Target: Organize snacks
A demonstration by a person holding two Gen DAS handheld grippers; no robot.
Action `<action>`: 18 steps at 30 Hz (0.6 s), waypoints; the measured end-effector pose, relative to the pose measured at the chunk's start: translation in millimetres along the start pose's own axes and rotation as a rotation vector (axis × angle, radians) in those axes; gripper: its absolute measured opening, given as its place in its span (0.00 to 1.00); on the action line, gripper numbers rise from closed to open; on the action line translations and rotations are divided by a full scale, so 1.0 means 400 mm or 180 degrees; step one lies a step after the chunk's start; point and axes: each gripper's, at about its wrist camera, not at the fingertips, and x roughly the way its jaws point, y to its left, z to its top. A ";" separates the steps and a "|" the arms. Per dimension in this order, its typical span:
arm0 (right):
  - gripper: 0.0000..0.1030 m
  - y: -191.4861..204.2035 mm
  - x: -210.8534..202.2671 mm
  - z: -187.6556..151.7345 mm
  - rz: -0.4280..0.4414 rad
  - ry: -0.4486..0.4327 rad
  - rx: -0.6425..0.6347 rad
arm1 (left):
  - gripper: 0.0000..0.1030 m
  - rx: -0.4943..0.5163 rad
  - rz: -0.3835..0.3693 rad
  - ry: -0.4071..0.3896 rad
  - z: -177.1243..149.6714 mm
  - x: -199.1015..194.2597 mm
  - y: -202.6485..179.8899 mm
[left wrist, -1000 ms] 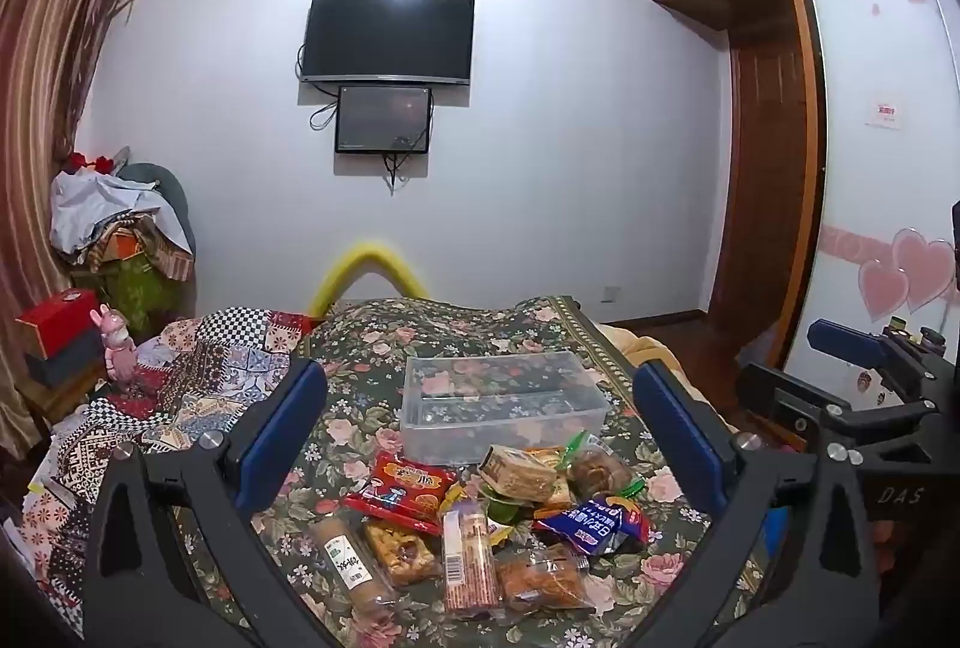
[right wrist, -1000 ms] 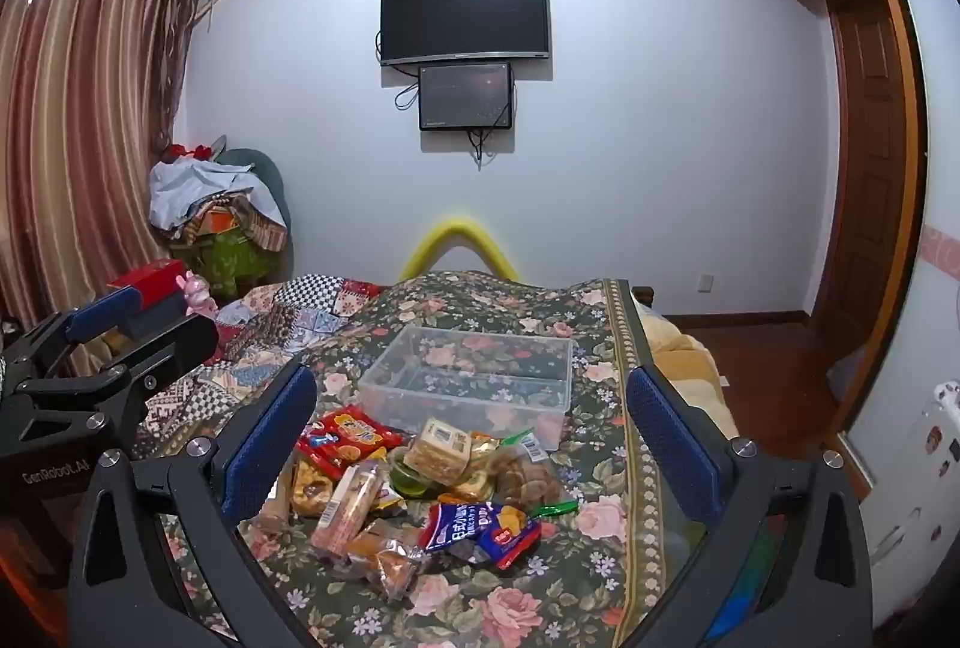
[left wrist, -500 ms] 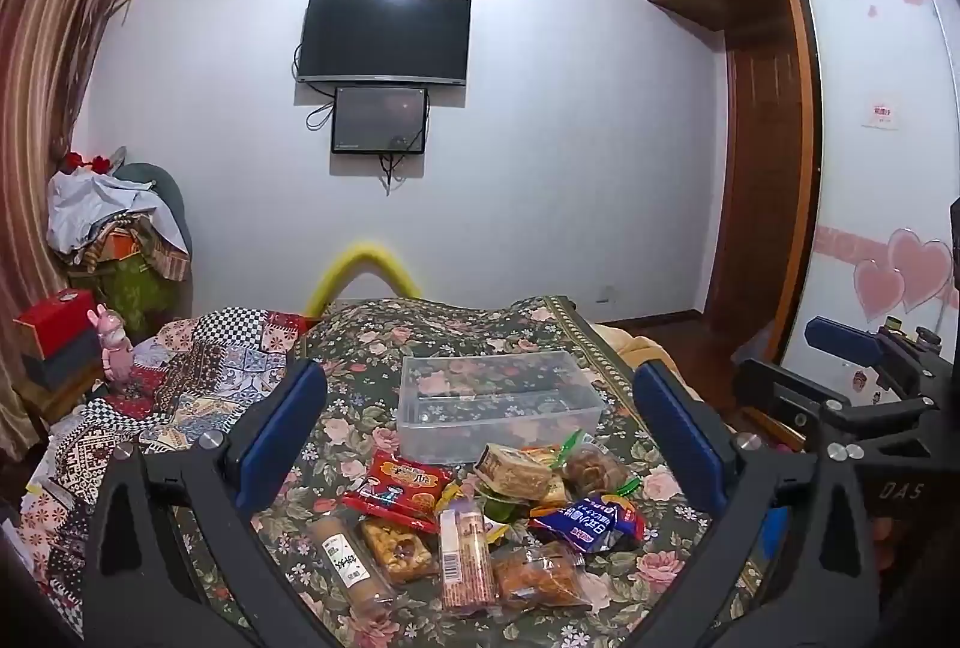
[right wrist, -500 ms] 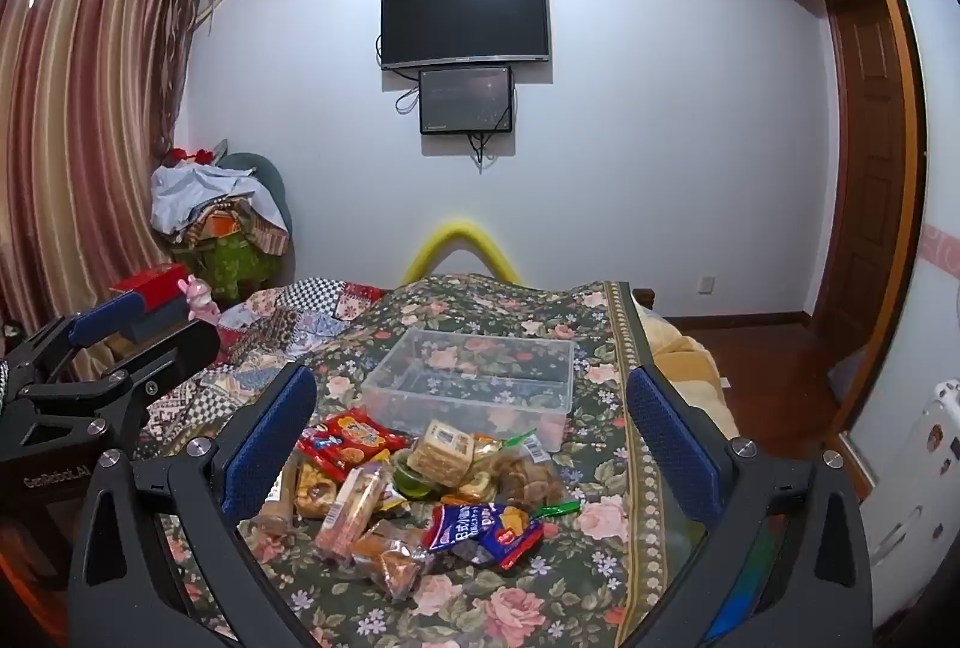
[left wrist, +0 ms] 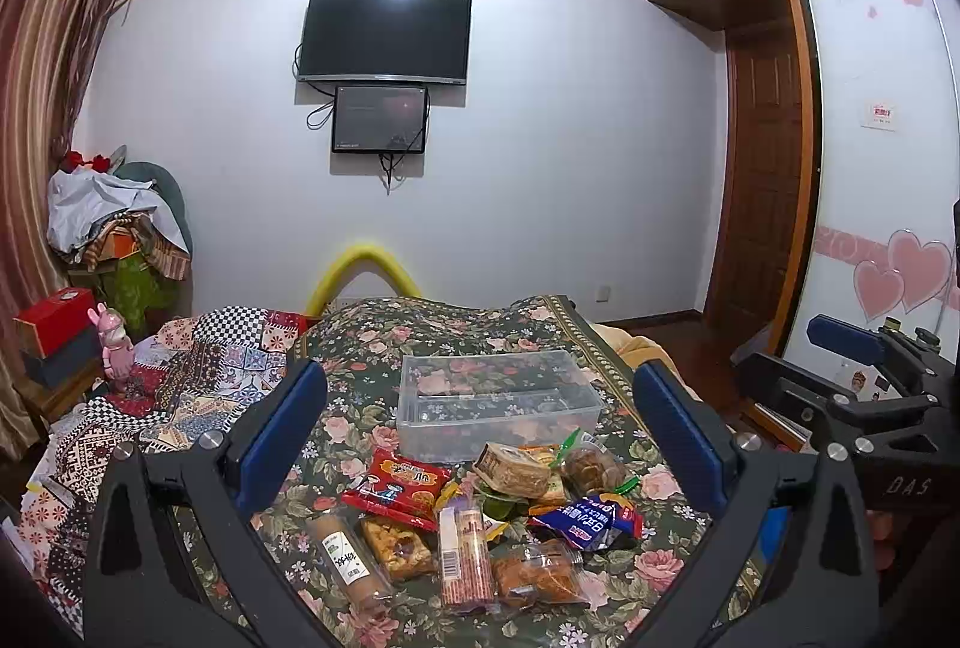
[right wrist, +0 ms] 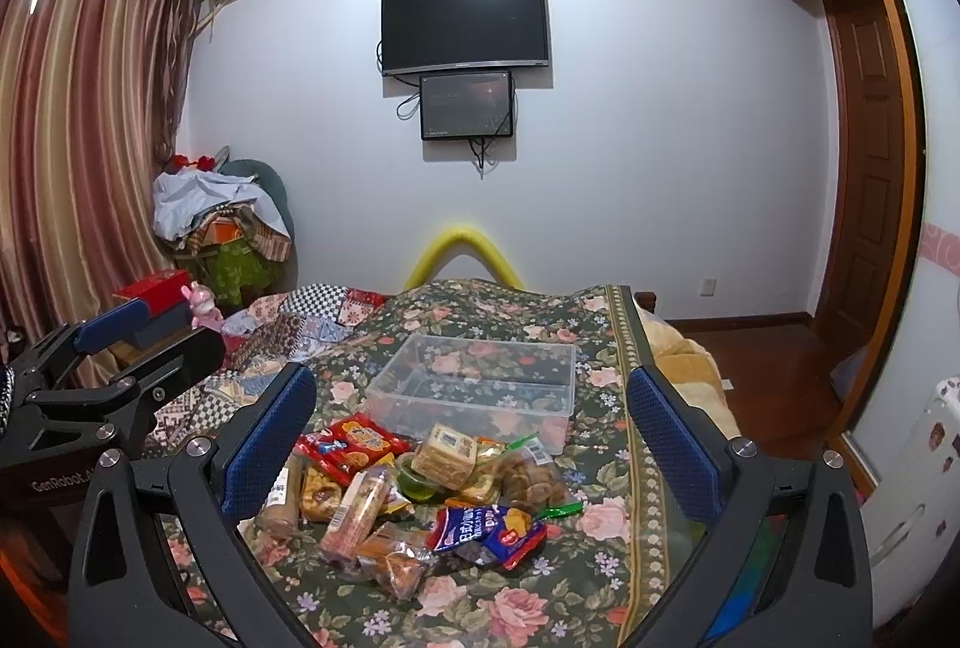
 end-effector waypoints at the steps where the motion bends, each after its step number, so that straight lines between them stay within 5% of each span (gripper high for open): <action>1: 1.00 -0.001 0.000 0.001 -0.0003 -0.0001 0.0005 | 1.00 -0.0001 0.0001 0.0000 0.000 0.000 0.000; 18: 1.00 -0.004 0.003 -0.004 -0.0011 -0.0014 0.0029 | 1.00 -0.0002 0.0020 0.0021 -0.002 -0.006 -0.001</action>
